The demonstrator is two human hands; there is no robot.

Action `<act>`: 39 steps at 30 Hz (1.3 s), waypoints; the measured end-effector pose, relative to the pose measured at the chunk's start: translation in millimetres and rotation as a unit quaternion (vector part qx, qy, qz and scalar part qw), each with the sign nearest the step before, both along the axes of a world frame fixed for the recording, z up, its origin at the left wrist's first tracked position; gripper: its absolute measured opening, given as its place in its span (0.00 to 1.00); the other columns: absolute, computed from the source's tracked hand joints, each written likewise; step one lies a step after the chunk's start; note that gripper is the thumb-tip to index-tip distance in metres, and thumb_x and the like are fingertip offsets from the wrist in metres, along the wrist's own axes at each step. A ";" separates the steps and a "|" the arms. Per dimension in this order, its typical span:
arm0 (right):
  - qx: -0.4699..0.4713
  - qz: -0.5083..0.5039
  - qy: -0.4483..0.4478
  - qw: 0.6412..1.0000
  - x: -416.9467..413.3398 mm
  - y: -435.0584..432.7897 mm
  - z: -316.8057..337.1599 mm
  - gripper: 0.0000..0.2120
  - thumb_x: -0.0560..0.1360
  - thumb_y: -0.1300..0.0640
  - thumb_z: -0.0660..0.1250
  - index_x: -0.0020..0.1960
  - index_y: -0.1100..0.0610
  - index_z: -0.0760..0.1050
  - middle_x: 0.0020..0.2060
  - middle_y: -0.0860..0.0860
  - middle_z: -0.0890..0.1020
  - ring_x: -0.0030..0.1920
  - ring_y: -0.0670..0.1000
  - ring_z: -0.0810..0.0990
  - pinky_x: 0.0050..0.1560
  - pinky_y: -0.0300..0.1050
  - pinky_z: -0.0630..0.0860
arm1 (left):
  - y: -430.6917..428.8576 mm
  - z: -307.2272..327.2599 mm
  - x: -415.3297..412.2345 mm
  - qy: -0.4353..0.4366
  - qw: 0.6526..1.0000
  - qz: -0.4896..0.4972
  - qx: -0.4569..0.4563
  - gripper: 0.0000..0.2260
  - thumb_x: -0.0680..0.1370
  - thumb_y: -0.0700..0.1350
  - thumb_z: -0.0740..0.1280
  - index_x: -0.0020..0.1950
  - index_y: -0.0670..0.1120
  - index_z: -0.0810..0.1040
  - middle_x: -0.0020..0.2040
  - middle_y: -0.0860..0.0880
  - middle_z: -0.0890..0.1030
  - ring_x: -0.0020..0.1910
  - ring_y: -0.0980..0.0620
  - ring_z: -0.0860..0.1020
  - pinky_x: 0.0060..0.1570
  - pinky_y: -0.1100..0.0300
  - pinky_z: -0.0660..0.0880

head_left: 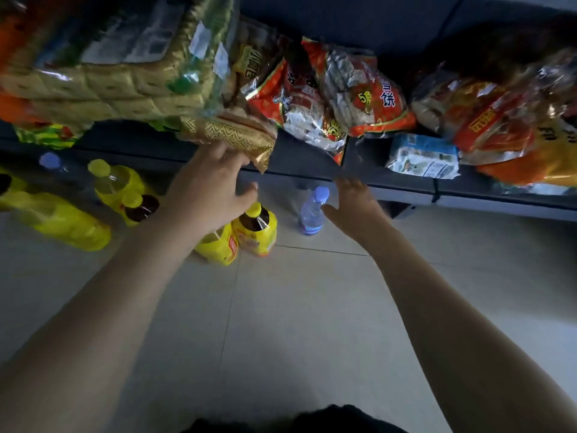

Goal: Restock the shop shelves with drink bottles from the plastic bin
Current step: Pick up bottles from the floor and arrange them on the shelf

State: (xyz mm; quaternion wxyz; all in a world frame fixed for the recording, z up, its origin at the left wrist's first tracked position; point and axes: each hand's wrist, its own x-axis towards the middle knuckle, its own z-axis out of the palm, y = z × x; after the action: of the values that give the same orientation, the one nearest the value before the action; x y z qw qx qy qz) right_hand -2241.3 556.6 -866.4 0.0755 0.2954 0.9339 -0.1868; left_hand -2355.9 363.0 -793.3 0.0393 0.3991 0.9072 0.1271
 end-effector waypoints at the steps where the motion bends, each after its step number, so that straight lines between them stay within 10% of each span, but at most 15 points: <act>1: 0.006 0.001 0.009 1.000 -4.0 4.7 -17.6 0.28 0.76 0.54 0.64 0.72 0.58 0.60 0.68 0.58 0.68 0.68 0.58 0.66 0.64 0.50 0.66 | 3.9 -16.4 -5.7 0.001 1.000 -0.004 0.005 0.20 0.75 0.50 0.65 0.63 0.42 0.73 0.61 0.42 0.71 0.63 0.42 0.67 0.57 0.47 0.70; 27: -0.240 -0.166 0.225 0.930 -19.8 27.2 -97.4 0.17 0.71 0.59 0.73 0.59 0.55 0.78 0.48 0.47 0.79 0.48 0.46 0.76 0.46 0.32 0.67 | 25.0 -94.1 -20.0 -0.015 0.999 -0.008 0.040 0.18 0.76 0.49 0.65 0.62 0.42 0.73 0.62 0.45 0.70 0.64 0.45 0.66 0.54 0.49 0.68; 39: -0.282 -0.163 0.278 0.904 -3.7 3.4 64.4 0.18 0.70 0.59 0.74 0.59 0.57 0.79 0.48 0.50 0.81 0.50 0.47 0.78 0.54 0.42 0.74 | -1.7 49.4 -12.0 -0.013 1.000 0.006 0.011 0.18 0.76 0.50 0.65 0.62 0.43 0.73 0.62 0.44 0.70 0.64 0.43 0.67 0.55 0.50 0.68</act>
State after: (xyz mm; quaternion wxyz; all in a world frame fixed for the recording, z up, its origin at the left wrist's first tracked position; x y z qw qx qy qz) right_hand -2245.0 560.0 -802.0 -0.1381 0.3456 0.7643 -0.5266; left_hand -2367.9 361.3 -743.9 0.0464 0.3927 0.9074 0.1422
